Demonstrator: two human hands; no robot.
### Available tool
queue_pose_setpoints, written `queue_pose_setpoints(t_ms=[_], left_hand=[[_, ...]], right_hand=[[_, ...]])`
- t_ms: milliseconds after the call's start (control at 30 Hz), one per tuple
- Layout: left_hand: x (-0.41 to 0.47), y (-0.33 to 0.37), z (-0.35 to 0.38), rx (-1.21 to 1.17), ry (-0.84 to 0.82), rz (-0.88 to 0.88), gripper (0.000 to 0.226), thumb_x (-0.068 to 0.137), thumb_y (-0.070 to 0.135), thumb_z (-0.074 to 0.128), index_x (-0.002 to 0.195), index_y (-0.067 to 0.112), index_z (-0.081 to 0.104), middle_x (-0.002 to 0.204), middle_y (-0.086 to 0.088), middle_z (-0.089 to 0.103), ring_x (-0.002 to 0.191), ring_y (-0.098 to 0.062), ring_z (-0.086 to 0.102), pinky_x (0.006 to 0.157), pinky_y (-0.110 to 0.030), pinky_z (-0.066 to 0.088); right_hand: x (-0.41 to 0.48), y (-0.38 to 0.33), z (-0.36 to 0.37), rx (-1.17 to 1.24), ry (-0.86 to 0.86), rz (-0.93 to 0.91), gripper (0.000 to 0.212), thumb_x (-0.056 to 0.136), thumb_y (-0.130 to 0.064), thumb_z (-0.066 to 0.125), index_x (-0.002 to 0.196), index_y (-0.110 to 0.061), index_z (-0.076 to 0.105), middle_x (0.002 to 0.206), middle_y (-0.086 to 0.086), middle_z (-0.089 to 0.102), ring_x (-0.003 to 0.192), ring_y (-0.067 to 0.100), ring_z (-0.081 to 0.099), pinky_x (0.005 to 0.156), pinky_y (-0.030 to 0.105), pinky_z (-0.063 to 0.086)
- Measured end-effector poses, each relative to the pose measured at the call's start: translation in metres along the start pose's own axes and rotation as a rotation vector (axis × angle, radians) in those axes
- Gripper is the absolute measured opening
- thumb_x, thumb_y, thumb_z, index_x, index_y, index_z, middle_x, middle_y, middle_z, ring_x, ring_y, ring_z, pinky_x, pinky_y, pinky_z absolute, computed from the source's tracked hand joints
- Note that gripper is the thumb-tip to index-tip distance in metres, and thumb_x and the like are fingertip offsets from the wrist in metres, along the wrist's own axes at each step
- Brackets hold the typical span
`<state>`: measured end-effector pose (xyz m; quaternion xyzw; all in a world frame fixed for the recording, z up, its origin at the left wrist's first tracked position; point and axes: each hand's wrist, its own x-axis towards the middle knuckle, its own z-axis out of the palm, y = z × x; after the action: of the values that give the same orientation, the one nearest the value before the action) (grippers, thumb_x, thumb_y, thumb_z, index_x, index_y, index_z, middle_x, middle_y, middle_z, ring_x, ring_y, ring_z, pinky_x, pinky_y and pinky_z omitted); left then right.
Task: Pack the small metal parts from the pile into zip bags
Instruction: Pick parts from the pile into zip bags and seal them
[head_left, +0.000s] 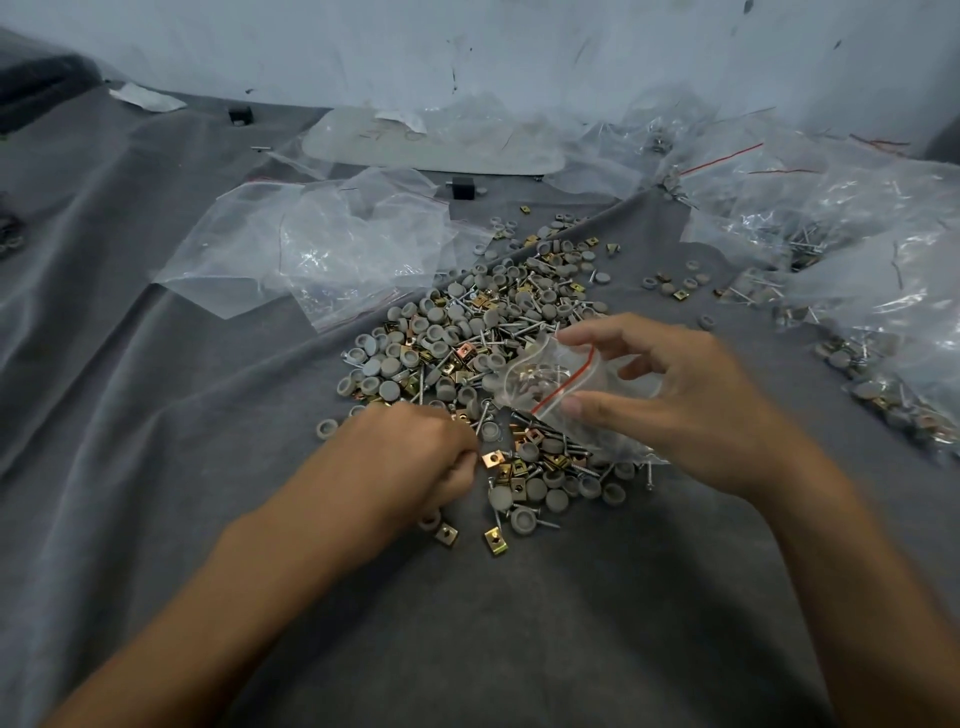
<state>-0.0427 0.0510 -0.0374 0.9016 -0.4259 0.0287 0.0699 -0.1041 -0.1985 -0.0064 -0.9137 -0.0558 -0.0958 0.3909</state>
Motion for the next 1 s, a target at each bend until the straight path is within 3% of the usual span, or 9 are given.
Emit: queue_pose_setpoints(t_ms=[133, 200, 267, 367, 467, 667, 800, 900, 1000], left_hand=[[0.002, -0.010, -0.003, -0.178, 0.115, -0.090, 0.023, 0.099, 0.032, 0.047, 0.097, 0.022, 0.068, 0.090, 0.008, 0.066, 0.084, -0.015, 0.061, 0.069, -0.030, 0.042], [0.002, -0.013, -0.007, -0.326, 0.167, -0.185, 0.021, 0.099, 0.035, 0.047, 0.101, 0.026, 0.065, 0.089, 0.014, 0.064, 0.080, -0.004, 0.058, 0.067, -0.024, 0.038], [0.005, -0.014, -0.008, -0.483, 0.203, -0.252, 0.019, 0.097, 0.039, 0.043, 0.098, 0.032, 0.061, 0.075, 0.021, 0.060, 0.071, 0.004, 0.055, 0.059, -0.014, 0.033], [0.011, -0.009, -0.009, -0.704, 0.236, -0.241, 0.016, 0.102, 0.035, 0.045, 0.097, 0.035, 0.060, 0.071, 0.020, 0.059, 0.061, -0.001, 0.052, 0.055, -0.017, 0.035], [0.019, -0.002, -0.008, -0.867, 0.224, -0.180, 0.016, 0.103, 0.030, 0.052, 0.103, 0.032, 0.068, 0.068, 0.009, 0.058, 0.062, -0.009, 0.053, 0.057, -0.033, 0.043], [0.024, 0.007, -0.008, -1.192, 0.224, -0.220, 0.010, 0.088, 0.026, 0.069, 0.096, 0.023, 0.075, 0.069, 0.013, 0.070, 0.062, 0.002, 0.062, 0.058, -0.016, 0.050], [0.025, 0.013, -0.007, -1.231, 0.240, -0.189, 0.016, 0.080, 0.027, 0.076, 0.093, 0.018, 0.073, 0.072, 0.006, 0.072, 0.064, 0.000, 0.064, 0.058, -0.013, 0.047], [0.024, 0.015, -0.011, -1.224, 0.238, -0.165, 0.020, 0.082, 0.031, 0.074, 0.099, 0.020, 0.073, 0.076, 0.008, 0.073, 0.066, 0.000, 0.065, 0.059, -0.013, 0.047], [0.017, 0.002, -0.012, -0.914, 0.320, -0.191, 0.009, 0.089, 0.036, 0.071, 0.097, 0.033, 0.071, 0.079, 0.013, 0.069, 0.065, -0.004, 0.060, 0.059, -0.024, 0.047]], right_hand=[[-0.002, 0.001, 0.000, -0.020, -0.013, 0.002, 0.048, 0.075, -0.052, 0.077, 0.122, -0.049, 0.065, 0.120, -0.028, 0.065, 0.112, -0.008, 0.056, 0.086, 0.014, 0.043], [-0.004, 0.000, 0.001, -0.023, -0.024, 0.003, 0.047, 0.077, -0.044, 0.080, 0.122, -0.049, 0.065, 0.120, -0.028, 0.065, 0.111, -0.011, 0.055, 0.082, 0.007, 0.043], [-0.005, -0.001, 0.002, 0.010, -0.029, -0.002, 0.047, 0.078, -0.036, 0.083, 0.121, -0.047, 0.067, 0.118, -0.030, 0.065, 0.111, -0.012, 0.055, 0.082, 0.003, 0.042], [-0.005, -0.007, 0.006, 0.001, -0.044, -0.015, 0.047, 0.078, -0.038, 0.083, 0.122, -0.046, 0.066, 0.119, -0.030, 0.064, 0.113, -0.006, 0.056, 0.084, 0.010, 0.044], [-0.005, -0.011, 0.009, -0.015, -0.057, -0.018, 0.049, 0.079, -0.041, 0.082, 0.125, -0.046, 0.065, 0.120, -0.027, 0.065, 0.113, -0.002, 0.057, 0.088, 0.022, 0.046], [-0.015, -0.011, 0.012, 0.033, -0.060, -0.022, 0.047, 0.079, -0.034, 0.084, 0.123, -0.040, 0.068, 0.120, -0.020, 0.068, 0.115, 0.004, 0.061, 0.096, 0.031, 0.049], [-0.014, -0.014, 0.015, 0.078, -0.066, -0.050, 0.046, 0.081, -0.028, 0.085, 0.123, -0.036, 0.068, 0.118, -0.017, 0.070, 0.114, 0.008, 0.063, 0.095, 0.031, 0.050], [-0.013, -0.011, 0.016, 0.096, -0.043, -0.086, 0.047, 0.081, -0.026, 0.085, 0.124, -0.034, 0.068, 0.116, -0.017, 0.071, 0.111, 0.007, 0.065, 0.091, 0.018, 0.049], [-0.013, -0.004, 0.012, 0.065, 0.030, -0.055, 0.046, 0.078, -0.041, 0.081, 0.122, -0.041, 0.067, 0.114, -0.021, 0.070, 0.109, 0.000, 0.063, 0.087, 0.013, 0.047]])
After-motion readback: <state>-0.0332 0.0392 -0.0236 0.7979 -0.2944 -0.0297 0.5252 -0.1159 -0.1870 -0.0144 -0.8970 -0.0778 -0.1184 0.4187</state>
